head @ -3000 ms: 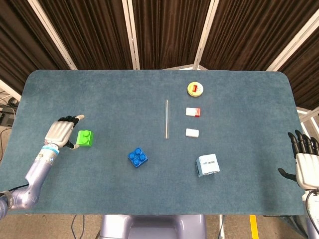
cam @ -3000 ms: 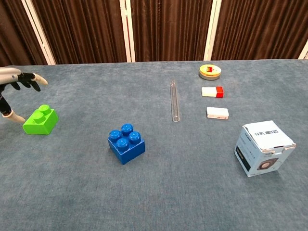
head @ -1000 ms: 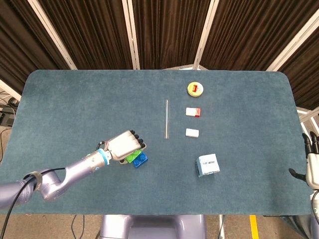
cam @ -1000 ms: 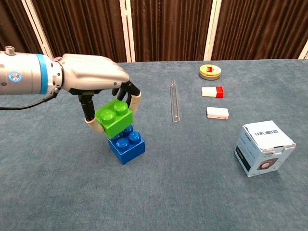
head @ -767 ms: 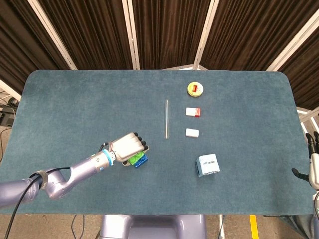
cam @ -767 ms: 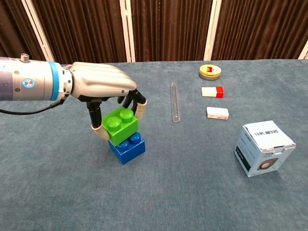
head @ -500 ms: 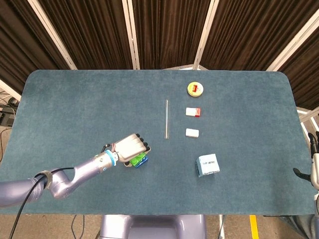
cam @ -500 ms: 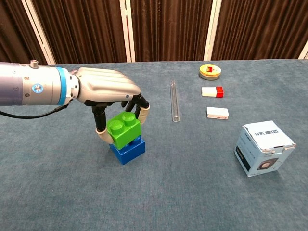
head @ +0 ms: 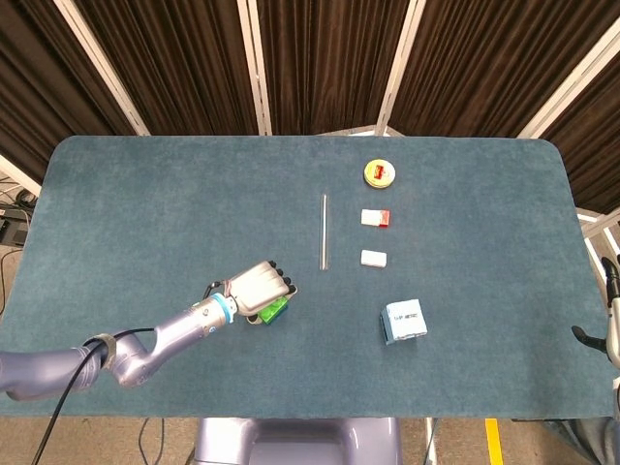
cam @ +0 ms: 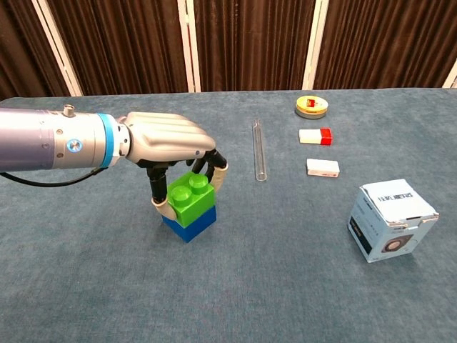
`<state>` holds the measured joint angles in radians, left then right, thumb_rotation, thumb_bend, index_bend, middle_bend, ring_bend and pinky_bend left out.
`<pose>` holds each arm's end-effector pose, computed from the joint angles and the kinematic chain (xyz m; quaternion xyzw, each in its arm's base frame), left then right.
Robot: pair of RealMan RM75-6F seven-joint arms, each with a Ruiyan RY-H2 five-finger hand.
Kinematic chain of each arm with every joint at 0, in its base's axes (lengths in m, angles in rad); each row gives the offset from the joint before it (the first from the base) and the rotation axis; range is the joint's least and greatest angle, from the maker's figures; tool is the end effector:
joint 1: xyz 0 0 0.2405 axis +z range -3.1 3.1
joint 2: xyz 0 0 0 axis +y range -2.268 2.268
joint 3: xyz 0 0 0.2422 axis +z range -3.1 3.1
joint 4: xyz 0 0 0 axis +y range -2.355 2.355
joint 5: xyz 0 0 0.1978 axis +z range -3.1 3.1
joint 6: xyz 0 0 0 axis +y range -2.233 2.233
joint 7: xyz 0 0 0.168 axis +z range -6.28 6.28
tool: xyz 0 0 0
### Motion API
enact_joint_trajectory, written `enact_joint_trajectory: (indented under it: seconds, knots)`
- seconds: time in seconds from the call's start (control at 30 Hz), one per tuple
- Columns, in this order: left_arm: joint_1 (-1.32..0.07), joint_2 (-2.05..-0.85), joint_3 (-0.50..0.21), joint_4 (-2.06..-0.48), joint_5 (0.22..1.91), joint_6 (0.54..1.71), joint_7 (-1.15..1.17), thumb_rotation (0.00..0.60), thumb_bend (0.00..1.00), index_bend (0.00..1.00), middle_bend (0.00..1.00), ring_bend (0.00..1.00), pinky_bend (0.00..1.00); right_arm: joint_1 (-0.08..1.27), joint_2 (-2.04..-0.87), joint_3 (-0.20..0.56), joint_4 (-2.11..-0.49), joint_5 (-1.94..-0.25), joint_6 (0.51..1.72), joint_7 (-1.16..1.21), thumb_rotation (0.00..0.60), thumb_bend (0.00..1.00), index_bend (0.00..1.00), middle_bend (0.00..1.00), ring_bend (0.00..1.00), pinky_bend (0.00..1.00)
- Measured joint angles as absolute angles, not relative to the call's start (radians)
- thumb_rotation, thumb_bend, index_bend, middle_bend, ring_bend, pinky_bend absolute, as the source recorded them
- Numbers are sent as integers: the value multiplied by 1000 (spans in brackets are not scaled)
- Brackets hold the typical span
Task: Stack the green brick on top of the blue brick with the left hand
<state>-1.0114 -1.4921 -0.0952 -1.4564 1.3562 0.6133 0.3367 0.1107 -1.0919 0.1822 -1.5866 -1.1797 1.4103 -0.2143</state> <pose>-0.0662 0.3422 -0.0550 -0.9109 -0.1773 -0.2670 0.2601 -0.3340 -0.2300 0.2073 0.5261 -0.3688 0.2840 0.7117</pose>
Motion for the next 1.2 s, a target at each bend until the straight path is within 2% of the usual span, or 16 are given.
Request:
enact_joint_trajectory:
  seconds: [0.17,0.27,0.33,0.4,0.47,0.6,0.87,1.07,1.2]
  knots:
    - [-1018,-1513,-85,-1437,1344,612,344,600,0,523,475,377,338,111,-1092,183,-1587,-1180,1410,-214,600,0,0,0,0,0]
    - [-1020,-1525,-82,-1427,1337,612,348,600,0,454,373,315,291,111,-1091,183,-1586,-1179,1410,-212,600,0,0,0,0,0]
    - [-1021,-1529,-82,-1423,1331,617,353,600,0,265,197,179,196,110,-1091,183,-1585,-1178,1409,-209,600,0,0,0,0,0]
    - [-1020,-1529,-83,-1427,1327,626,353,600,0,97,65,62,108,110,-1090,183,-1584,-1177,1409,-207,600,0,0,0,0,0]
    - [-1020,-1523,-84,-1432,1328,632,353,600,0,13,6,8,47,110,-1089,183,-1583,-1177,1408,-206,600,0,0,0,0,0]
    - [-1019,-1489,-86,-1467,1327,641,348,600,0,0,0,0,1,108,-1089,183,-1585,-1182,1410,-197,600,0,0,0,0,0]
    - [-991,-1380,-94,-1579,1324,709,345,600,0,0,0,0,0,103,-1087,181,-1592,-1205,1424,-170,600,0,0,0,0,0]
    - [-907,-1287,-98,-1664,1328,876,350,600,0,0,0,0,0,100,-1082,177,-1596,-1221,1426,-150,600,0,0,0,0,0]
    - [-787,-1207,-92,-1744,1319,1071,363,600,0,0,0,0,0,100,-1081,171,-1595,-1240,1427,-141,600,0,0,0,0,0]
